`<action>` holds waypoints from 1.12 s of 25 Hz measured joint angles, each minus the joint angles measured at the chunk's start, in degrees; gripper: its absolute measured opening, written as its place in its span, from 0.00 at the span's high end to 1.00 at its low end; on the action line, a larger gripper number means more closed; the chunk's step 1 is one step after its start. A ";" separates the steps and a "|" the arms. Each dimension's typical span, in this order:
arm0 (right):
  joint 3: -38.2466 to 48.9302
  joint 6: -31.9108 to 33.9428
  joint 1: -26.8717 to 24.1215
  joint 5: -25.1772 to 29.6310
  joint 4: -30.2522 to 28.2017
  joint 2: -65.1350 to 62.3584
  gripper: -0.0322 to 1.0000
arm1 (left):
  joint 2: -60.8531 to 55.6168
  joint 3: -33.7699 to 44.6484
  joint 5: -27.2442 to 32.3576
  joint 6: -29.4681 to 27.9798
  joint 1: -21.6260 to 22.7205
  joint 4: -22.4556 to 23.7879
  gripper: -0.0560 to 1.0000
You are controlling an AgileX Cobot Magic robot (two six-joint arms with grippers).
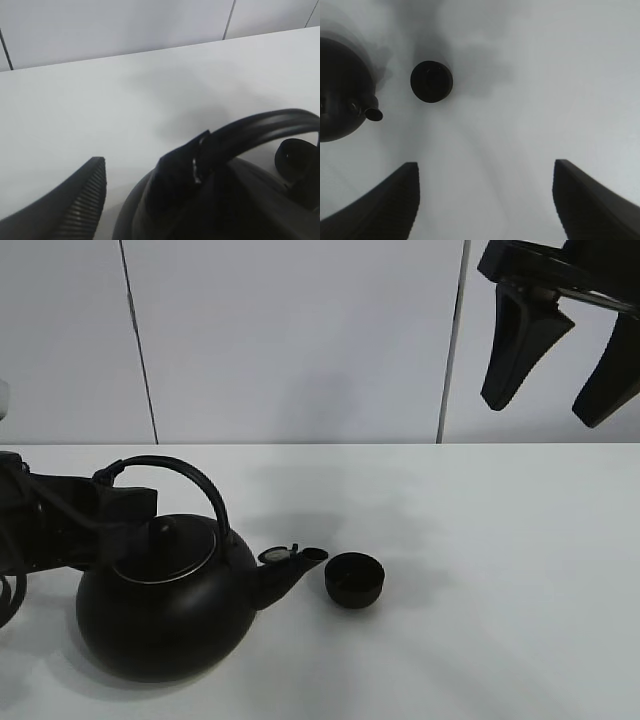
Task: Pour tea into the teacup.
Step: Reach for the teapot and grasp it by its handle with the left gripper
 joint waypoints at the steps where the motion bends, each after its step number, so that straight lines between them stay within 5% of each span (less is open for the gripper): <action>1: 0.00 0.00 0.00 0.00 0.00 0.00 0.47 | 0.00 0.00 0.20 -0.13 0.06 0.00 0.52; 6: 0.00 0.00 0.00 0.00 0.00 0.00 0.47 | 0.00 -0.01 0.66 -0.24 0.06 0.00 0.54; 12: 0.00 0.00 0.00 0.00 0.02 0.00 0.47 | 0.00 -0.01 1.24 0.31 0.06 -0.09 0.78; 28: 0.00 0.00 0.00 -0.10 0.06 0.00 0.47 | 0.45 -0.01 0.03 1.27 0.06 -2.62 0.80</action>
